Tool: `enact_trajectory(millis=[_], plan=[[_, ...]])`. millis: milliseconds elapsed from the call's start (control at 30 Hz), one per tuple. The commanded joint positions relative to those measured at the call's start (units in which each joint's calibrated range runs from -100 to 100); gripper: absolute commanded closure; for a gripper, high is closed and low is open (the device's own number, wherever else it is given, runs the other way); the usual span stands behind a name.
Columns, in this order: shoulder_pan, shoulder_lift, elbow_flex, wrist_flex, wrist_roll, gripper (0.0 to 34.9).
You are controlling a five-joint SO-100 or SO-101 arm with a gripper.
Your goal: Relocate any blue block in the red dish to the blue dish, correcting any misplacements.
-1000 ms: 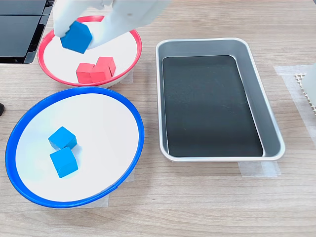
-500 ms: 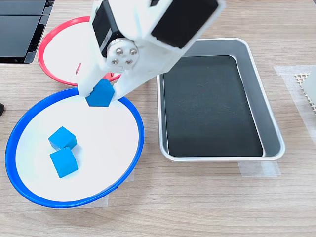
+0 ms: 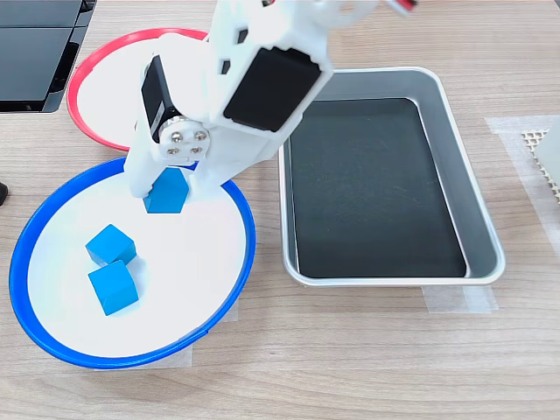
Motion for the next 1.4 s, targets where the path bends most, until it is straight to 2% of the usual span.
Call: enact_trajectory(millis=[0,733,1033,1200,1367], plan=[[-0.9,0.4,-2.7,-0.7,-0.2,34.6],[-4.7,8.8,-9.4,-1.1,-2.5,34.6],[-4.1,9.0,-9.4,1.6,-2.4,23.9],[-3.6,8.3,-10.1,3.0,-2.1,23.5],[-2.9,4.0,-8.9,3.7,-1.4,24.9]])
